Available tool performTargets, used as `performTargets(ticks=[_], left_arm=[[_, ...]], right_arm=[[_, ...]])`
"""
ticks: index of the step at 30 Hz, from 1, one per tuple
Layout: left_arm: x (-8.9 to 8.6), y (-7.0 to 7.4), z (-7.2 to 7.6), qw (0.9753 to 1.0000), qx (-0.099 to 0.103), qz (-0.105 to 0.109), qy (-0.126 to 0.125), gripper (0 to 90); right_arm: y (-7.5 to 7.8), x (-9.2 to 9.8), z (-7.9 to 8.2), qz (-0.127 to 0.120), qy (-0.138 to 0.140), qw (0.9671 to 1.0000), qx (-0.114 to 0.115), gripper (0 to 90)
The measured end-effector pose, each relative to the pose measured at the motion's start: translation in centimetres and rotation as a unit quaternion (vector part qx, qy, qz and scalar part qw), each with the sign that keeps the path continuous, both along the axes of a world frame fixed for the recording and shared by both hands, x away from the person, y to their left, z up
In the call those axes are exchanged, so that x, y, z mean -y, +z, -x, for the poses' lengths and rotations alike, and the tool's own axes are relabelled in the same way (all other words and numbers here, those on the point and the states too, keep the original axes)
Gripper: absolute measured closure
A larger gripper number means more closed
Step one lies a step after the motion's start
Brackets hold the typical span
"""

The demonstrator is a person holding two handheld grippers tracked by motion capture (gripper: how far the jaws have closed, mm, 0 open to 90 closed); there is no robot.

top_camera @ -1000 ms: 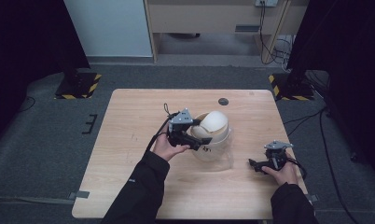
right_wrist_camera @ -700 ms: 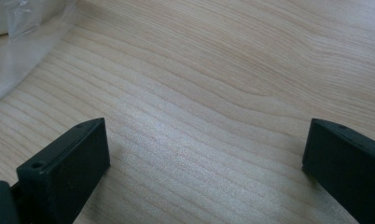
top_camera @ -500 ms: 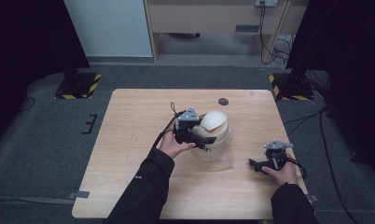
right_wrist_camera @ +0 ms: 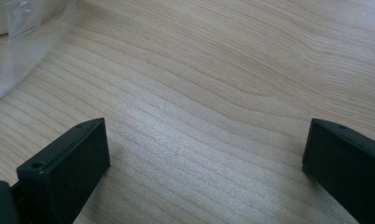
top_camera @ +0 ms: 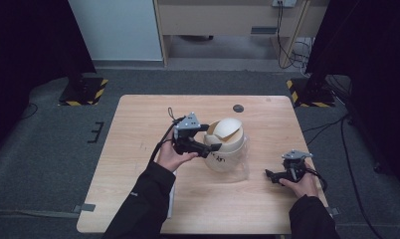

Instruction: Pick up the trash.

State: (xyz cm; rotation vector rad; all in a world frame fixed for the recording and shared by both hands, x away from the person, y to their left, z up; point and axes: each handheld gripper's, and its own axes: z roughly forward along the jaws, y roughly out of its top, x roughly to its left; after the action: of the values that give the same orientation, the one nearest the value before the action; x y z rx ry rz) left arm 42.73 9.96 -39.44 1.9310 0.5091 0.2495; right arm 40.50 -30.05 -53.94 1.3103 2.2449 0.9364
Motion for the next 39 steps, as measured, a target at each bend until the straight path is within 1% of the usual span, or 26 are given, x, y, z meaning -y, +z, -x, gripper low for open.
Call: performTargets(ticks=[2, 3, 5, 8, 9, 10, 14, 15, 16, 17, 18, 19, 20, 22, 23, 24, 25, 26, 29, 31, 32, 33, 34, 35, 37, 39], left_arm=[[-1.3, 0.5, 0.8, 0.9999, 0.007, 0.002, 0.01, 14.2], [-1.3, 0.5, 0.8, 0.9999, 0.007, 0.002, 0.01, 14.9], [-3.5, 1.0, 2.0, 0.9992, 0.015, 0.003, 0.036, 16.0], [-5.4, 0.5, 3.6, 0.9975, 0.016, 0.001, 0.069, 19.0], [-5.4, 0.5, 3.6, 0.9975, 0.016, 0.001, 0.069, 19.6], [-6.0, 0.2, 4.1, 0.9966, 0.014, -0.001, 0.081, 19.6], [-8.3, -1.7, 5.7, 0.9915, -0.001, -0.024, 0.128, 21.6], [-9.3, -2.8, 6.3, 0.9884, -0.013, -0.035, 0.147, 22.3], [-9.7, -3.4, 6.6, 0.9868, -0.021, -0.042, 0.155, 22.5], [-9.7, -3.4, 6.6, 0.9868, -0.021, -0.042, 0.155, 22.6], [-10.2, -4.6, 7.1, 0.9832, -0.034, -0.056, 0.17, 22.5], [-10.4, -5.2, 7.3, 0.9815, -0.045, -0.061, 0.176, 22.6], [-10.4, -5.8, 7.4, 0.9808, -0.054, -0.061, 0.177, 22.9], [-10.4, -6.4, 7.5, 0.9803, -0.058, -0.065, 0.177, 23.1], [-10.2, -7.5, 7.6, 0.9771, -0.073, -0.082, 0.182, 23.6], [-10.1, -8.0, 7.5, 0.9756, -0.084, -0.088, 0.183, 24.7], [-9.9, -8.5, 7.4, 0.974, -0.095, -0.088, 0.186, 25.8], [-9.9, -8.5, 7.4, 0.974, -0.095, -0.088, 0.186, 26.9], [-9.3, -10.0, 7.3, 0.9676, -0.132, -0.092, 0.195, 30.1], [-8.9, -10.6, 7.2, 0.9642, -0.141, -0.106, 0.198, 31.3], [-8.5, -11.2, 7.2, 0.9611, -0.148, -0.111, 0.204, 33.9], [-8.3, -11.4, 7.2, 0.9596, -0.151, -0.118, 0.206, 35.0], [-8.3, -11.4, 7.2, 0.9596, -0.151, -0.118, 0.206, 36.4], [-7.9, -11.9, 7.3, 0.9566, -0.158, -0.131, 0.207, 37.3], [-7.6, -12.3, 7.3, 0.9529, -0.164, -0.145, 0.209, 39.3], [-7.5, -12.5, 7.3, 0.9523, -0.163, -0.149, 0.211, 42.4]], right_arm=[[0.0, 0.0, 0.0, 0.0, 0.0, 1.0, 0.0, 0.8], [0.0, 0.0, 0.0, 0.0, 0.0, 1.0, 0.0, 0.8], [0.0, 0.0, 0.0, 0.0, 0.0, 1.0, 0.0, 0.8], [0.0, 0.0, 0.0, 0.0, 0.0, 1.0, 0.0, 0.8], [0.0, 0.0, 0.0, 0.0, 0.0, 1.0, 0.0, 0.8], [0.0, 0.0, 0.0, 0.0, 0.0, 1.0, 0.0, 0.8], [0.0, 0.0, 0.0, 0.0, 0.0, 1.0, 0.0, 0.8], [0.0, 0.0, 0.0, 0.0, 0.0, 1.0, 0.0, 0.8], [0.0, 0.0, 0.0, 0.0, 0.0, 1.0, 0.0, 0.8], [0.0, 0.0, 0.0, 0.0, 0.0, 1.0, 0.0, 0.9], [0.0, 0.0, 0.0, 0.0, 0.0, 1.0, 0.0, 0.9], [0.0, 0.0, 0.0, 0.0, 0.0, 1.0, 0.0, 0.9], [0.0, 0.0, 0.0, 0.0, 0.0, 1.0, 0.0, 0.9], [0.0, 0.0, 0.0, 0.0, -0.001, 1.0, 0.0, 1.0], [0.0, 0.0, 0.0, 0.0, -0.001, 1.0, 0.001, 1.0], [0.0, 0.0, 0.1, 0.001, -0.001, 1.0, 0.0, 1.1], [0.0, 0.0, 0.1, 0.0, -0.001, 1.0, 0.0, 1.1], [0.0, 0.0, 0.1, 0.0, -0.001, 1.0, 0.0, 1.2], [0.0, 0.0, 0.1, 0.0, -0.002, 1.0, 0.001, 1.4], [0.0, 0.0, 0.1, 0.0, -0.002, 1.0, 0.001, 1.5], [0.0, 0.0, 0.1, 0.0, -0.003, 1.0, 0.001, 1.6], [0.0, -0.1, 0.1, 0.0, -0.003, 1.0, 0.001, 1.6], [0.0, -0.1, 0.1, 0.0, -0.003, 1.0, 0.001, 1.6], [0.0, -0.1, 0.1, -0.001, -0.004, 1.0, 0.0, 1.6], [0.0, -0.1, 0.1, 0.0, -0.004, 1.0, 0.0, 1.6], [0.0, -0.1, 0.1, -0.001, -0.004, 1.0, 0.0, 1.6]])
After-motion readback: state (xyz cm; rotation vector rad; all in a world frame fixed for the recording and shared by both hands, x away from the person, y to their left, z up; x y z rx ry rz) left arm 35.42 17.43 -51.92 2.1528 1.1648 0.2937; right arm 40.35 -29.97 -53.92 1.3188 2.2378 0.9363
